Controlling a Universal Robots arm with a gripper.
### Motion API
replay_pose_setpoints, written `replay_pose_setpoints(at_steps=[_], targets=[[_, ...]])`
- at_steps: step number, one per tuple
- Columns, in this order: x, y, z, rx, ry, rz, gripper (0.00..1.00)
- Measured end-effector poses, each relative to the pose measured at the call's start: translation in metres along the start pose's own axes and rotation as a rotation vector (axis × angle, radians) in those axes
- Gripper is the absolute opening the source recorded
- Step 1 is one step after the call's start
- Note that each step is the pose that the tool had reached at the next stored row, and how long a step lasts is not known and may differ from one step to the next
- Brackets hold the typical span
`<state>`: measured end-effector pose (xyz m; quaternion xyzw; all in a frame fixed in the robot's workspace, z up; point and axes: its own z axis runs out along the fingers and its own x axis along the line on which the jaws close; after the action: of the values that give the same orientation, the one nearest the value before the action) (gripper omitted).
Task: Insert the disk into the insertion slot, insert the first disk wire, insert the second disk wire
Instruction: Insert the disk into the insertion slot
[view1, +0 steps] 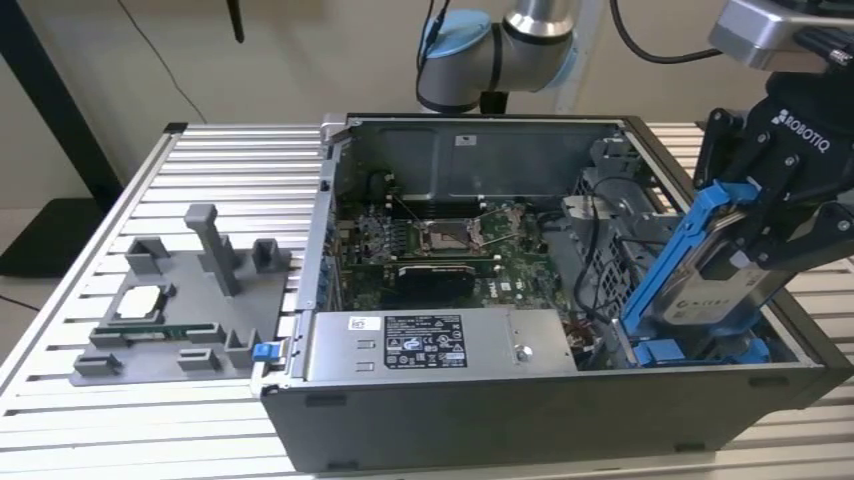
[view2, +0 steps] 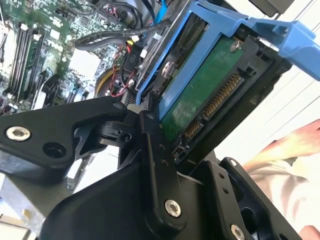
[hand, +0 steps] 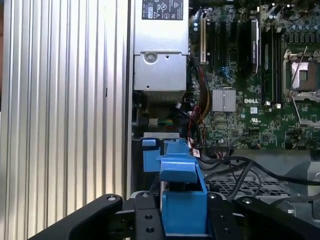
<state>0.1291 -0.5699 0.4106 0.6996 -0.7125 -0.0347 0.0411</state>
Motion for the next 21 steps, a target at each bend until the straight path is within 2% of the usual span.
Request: replay_pose_setpoints(at_steps=[7, 21], targets=[[-0.0001, -0.001, 0.0089, 0.0, -0.0001, 0.0, 0.0], [-0.0023, -0.0035, 0.0335, 0.0, -0.0003, 0.0, 0.0]])
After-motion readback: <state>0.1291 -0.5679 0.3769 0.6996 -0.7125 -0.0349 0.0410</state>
